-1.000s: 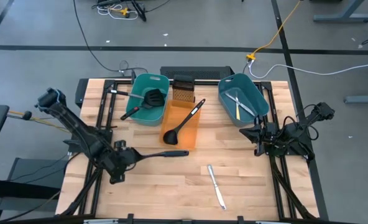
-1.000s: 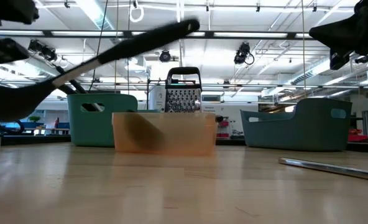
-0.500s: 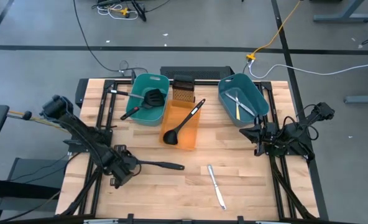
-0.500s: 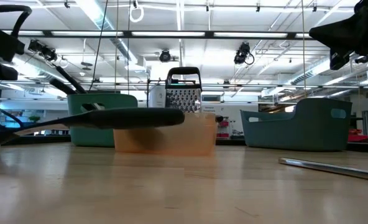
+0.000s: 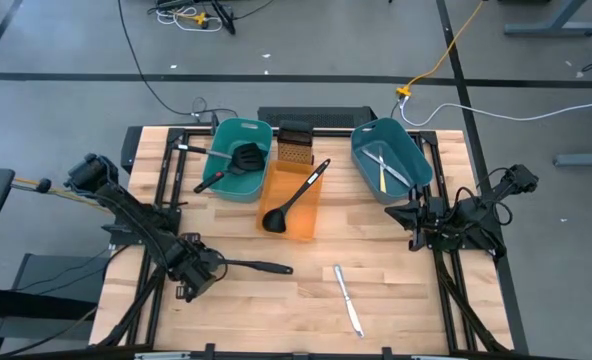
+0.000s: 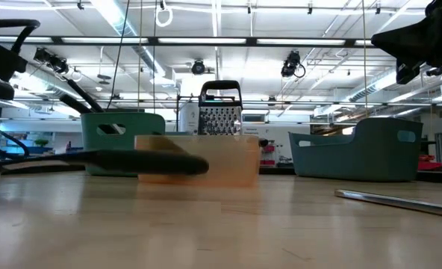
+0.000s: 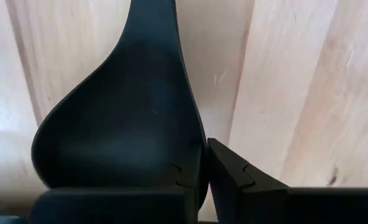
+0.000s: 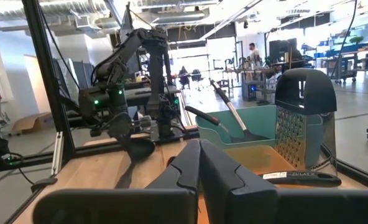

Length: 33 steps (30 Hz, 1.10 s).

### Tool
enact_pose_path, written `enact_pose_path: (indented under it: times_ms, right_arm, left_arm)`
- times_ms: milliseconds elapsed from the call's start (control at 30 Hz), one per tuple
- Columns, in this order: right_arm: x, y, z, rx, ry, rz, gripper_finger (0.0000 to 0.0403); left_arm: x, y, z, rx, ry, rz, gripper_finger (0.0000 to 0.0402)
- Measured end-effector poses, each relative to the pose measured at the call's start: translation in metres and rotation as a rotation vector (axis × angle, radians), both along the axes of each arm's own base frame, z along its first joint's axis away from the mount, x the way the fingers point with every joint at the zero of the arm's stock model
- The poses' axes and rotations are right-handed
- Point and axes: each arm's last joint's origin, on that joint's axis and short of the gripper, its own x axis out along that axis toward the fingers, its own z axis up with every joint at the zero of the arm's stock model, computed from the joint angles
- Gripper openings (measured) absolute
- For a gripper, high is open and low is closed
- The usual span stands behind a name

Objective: Pick & Place Kitchen Items
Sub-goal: Put the black ladle into the orange bin

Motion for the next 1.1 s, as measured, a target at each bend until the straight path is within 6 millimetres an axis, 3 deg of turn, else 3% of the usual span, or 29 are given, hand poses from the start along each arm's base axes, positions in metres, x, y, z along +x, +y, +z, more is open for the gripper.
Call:
enact_pose_path:
  times_ms: [400,700,867,967,1100]
  right_arm:
    - [0.0,0.0,0.0,0.001,0.0,0.0,0.0016]
    - [0.0,0.0,0.0,0.004,0.0,0.001,0.0016]
    - [0.0,0.0,0.0,0.004,-0.001,0.001,0.0016]
    - [0.0,0.0,0.0,0.004,-0.001,0.001,0.0016]
    - [0.0,0.0,0.0,0.004,-0.001,0.001,0.0016]
  left_arm:
    - [0.004,0.003,0.004,-0.11,0.091,0.045,0.0041]
    - [0.028,0.0,0.059,-0.113,0.007,0.036,0.0109]
    - [0.055,0.008,0.095,-0.022,-0.211,0.082,0.014]
    - [0.073,0.016,0.089,0.042,-0.234,0.137,0.0148]
    - [0.094,0.017,0.063,0.024,-0.182,0.119,0.0169]
